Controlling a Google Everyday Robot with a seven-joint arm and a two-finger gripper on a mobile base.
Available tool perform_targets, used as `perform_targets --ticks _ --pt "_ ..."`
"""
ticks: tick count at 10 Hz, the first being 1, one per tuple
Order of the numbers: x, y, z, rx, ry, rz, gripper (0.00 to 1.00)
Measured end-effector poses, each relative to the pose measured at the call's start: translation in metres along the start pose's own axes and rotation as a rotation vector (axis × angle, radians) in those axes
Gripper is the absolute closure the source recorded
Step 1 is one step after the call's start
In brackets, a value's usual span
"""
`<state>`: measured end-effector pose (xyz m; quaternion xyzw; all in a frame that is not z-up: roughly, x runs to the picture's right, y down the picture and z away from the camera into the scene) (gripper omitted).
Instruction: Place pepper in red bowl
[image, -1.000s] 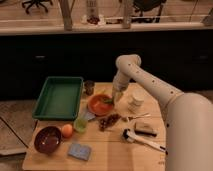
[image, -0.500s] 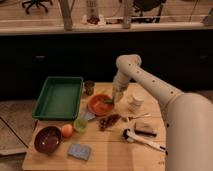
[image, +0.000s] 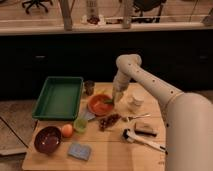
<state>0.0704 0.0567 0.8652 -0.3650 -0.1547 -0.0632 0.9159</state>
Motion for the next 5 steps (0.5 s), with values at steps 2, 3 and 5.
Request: perform_targets --ticks 2,3,5 --pt "-0.009 -0.003 0.0 -0.003 0.001 -0.029 0.37" --pt "-0.01 -0.003 0.0 -0.002 0.001 -0.035 0.3" --pt "-0.017 -0.006 0.0 -0.006 0.001 -0.059 0.2"
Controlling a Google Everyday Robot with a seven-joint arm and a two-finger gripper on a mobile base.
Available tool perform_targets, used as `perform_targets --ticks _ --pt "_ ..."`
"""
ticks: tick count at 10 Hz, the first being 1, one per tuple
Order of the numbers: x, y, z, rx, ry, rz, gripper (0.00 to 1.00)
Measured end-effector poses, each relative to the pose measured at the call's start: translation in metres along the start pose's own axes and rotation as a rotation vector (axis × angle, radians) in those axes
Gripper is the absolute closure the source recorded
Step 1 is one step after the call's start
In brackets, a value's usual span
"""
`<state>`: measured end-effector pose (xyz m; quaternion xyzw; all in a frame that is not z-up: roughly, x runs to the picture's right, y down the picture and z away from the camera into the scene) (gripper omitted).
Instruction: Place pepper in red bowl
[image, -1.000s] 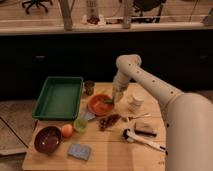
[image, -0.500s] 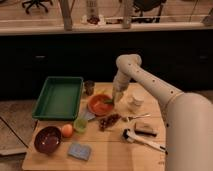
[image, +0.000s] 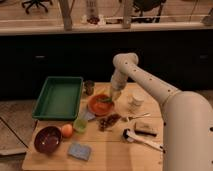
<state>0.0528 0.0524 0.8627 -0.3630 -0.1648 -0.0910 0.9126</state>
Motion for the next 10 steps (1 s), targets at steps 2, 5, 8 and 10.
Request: perform_targets --ticks 2,5,8,10 --pt "-0.007 -0.002 0.0 -0.003 0.0 -0.022 0.2" --pt "-0.014 -0.005 -0.002 -0.007 0.001 -0.044 0.2" --pt "-0.016 -0.005 -0.002 -0.006 -0.004 -0.052 0.2" --pt "-0.013 -0.004 -0.001 -0.007 -0.016 -0.049 0.2"
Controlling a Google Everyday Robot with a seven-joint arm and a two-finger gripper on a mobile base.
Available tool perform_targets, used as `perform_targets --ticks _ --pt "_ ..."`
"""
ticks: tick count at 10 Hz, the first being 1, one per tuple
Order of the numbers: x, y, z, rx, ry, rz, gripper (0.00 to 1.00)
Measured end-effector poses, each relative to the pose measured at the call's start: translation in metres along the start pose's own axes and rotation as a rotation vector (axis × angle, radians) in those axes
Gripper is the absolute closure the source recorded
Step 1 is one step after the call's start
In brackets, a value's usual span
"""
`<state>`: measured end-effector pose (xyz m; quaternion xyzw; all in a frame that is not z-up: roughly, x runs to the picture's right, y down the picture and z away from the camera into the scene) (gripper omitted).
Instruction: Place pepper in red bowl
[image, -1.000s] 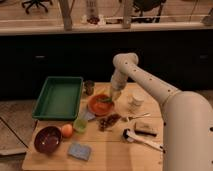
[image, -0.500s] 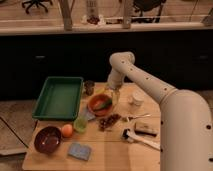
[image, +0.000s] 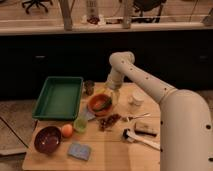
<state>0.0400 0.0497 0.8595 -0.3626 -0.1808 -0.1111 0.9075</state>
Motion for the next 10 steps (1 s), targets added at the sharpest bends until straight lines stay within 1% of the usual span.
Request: perform_targets --ticks 5,10 --pt "0.0061 0.0024 0.0027 -0.011 -0.012 0.002 0.2" --pt "0.0062 0.0026 0.0036 -0.012 -0.012 0.002 0.2"
